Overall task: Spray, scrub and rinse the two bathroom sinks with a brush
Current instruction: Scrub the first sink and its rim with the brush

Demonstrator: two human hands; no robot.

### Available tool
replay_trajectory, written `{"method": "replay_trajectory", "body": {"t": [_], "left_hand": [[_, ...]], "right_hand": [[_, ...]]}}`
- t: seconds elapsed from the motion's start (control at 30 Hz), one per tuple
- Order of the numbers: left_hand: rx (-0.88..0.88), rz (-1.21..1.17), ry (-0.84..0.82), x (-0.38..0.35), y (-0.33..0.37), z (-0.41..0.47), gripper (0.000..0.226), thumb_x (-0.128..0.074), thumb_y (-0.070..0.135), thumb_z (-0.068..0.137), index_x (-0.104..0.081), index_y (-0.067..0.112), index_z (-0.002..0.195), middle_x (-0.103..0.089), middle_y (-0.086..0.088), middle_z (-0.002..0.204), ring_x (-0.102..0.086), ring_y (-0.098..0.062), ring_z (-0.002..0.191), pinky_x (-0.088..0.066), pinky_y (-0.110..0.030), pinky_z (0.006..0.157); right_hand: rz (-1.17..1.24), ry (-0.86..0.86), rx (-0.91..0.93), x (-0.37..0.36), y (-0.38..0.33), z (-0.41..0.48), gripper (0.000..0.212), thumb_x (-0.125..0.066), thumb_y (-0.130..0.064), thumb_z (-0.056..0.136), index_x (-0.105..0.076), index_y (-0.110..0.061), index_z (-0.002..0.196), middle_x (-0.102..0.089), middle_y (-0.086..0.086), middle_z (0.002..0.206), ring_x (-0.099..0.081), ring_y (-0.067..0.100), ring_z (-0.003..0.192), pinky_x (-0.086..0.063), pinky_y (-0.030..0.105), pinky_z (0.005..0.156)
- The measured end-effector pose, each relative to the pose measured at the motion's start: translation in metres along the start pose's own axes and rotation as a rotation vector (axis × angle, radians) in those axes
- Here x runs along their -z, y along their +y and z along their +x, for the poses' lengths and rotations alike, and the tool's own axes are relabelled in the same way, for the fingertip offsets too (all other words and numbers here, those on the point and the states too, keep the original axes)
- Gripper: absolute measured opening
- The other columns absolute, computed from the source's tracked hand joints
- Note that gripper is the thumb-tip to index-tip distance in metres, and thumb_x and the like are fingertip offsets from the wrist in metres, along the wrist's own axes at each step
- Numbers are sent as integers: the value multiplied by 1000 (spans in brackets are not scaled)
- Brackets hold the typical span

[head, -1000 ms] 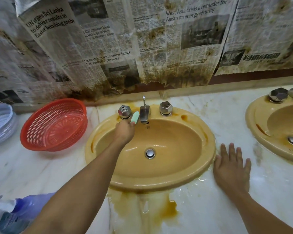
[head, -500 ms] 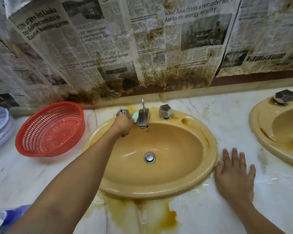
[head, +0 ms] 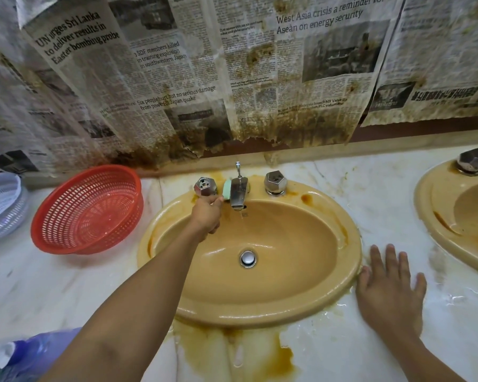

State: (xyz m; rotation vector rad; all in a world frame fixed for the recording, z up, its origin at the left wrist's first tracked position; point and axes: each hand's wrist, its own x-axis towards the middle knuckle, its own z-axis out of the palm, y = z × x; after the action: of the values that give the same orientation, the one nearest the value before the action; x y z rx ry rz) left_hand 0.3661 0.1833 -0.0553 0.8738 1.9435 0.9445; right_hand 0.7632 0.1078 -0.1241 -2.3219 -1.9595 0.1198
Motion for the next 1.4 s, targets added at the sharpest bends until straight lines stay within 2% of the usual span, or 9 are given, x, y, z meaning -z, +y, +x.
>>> {"method": "replay_trajectory", "body": {"t": [0.23, 0.37, 0.47, 0.7, 0.87, 1.0, 1.13, 1.23, 1.4], "left_hand": [[-19, -66, 21, -12, -8, -16, 35, -45, 29, 110, -58, 25, 142, -35, 12, 42, -30, -11, 38, -25, -21, 39], [96, -155, 35, -16, 9, 3, 31, -44, 28, 110, -62, 16, 132, -38, 5, 55, -30, -12, 43, -23, -21, 40], [202, -217, -43, -13, 28, 19, 23, -40, 26, 111, -59, 15, 114, -36, 3, 60, -27, -10, 43, -20, -21, 37], [296, -117, -183, 22, 20, 2, 17, -51, 31, 107, -56, 18, 116, -32, 4, 57, -23, -9, 43, -18, -18, 35], [186, 33, -67, 9, 49, 26, 14, -45, 19, 108, -55, 11, 103, -41, -4, 59, -29, -12, 37, -22, -18, 37], [156, 93, -59, 9, 51, 27, 15, -45, 17, 107, -58, 9, 110, -43, -7, 58, -33, -15, 36, -26, -20, 39], [2, 360, -20, 11, 34, -1, 21, -47, 22, 106, -64, 12, 112, -57, -10, 77, -51, -23, 54, -39, -25, 45], [-203, 731, 135, -4, 29, -12, 27, -44, 11, 104, -69, 5, 112, -64, -16, 99, -59, -34, 91, -45, -37, 68], [-183, 696, 157, -11, 36, 8, 24, -45, 5, 101, -64, 2, 117, -68, -15, 105, -54, -28, 83, -41, -35, 66]], "right_hand": [[0, 2, 5, -1, 1, 0, 68, -7, -50, 100, -24, -28, 162, -17, 1, 170, -12, 23, 157, -13, 57, 122], [16, 6, -3, -4, 3, 0, 67, -8, -50, 100, -24, -29, 162, -17, -1, 170, -10, 21, 157, -10, 55, 123], [15, 14, -4, -4, 2, 1, 67, -7, -50, 100, -22, -29, 162, -16, -1, 171, -10, 21, 157, -10, 55, 123], [6, 5, -9, -1, 0, 0, 67, -7, -49, 100, -22, -28, 162, -15, 0, 171, -9, 22, 158, -10, 56, 124], [17, 17, -5, -1, 0, -1, 68, -6, -50, 100, -22, -29, 162, -15, -1, 171, -9, 21, 158, -11, 55, 123], [26, 19, -7, -1, -1, -2, 67, -6, -50, 100, -22, -30, 162, -15, -1, 171, -8, 20, 158, -11, 55, 124], [22, 27, -5, 0, -2, -2, 67, -6, -51, 100, -23, -29, 162, -17, 0, 170, -10, 21, 157, -12, 56, 123], [17, 25, -7, 0, -1, -2, 68, -5, -51, 100, -23, -29, 162, -17, -1, 170, -10, 21, 157, -13, 56, 123], [23, 33, 2, 1, -1, -1, 69, -4, -51, 99, -24, -29, 161, -18, 0, 170, -11, 22, 157, -14, 56, 123]]}}
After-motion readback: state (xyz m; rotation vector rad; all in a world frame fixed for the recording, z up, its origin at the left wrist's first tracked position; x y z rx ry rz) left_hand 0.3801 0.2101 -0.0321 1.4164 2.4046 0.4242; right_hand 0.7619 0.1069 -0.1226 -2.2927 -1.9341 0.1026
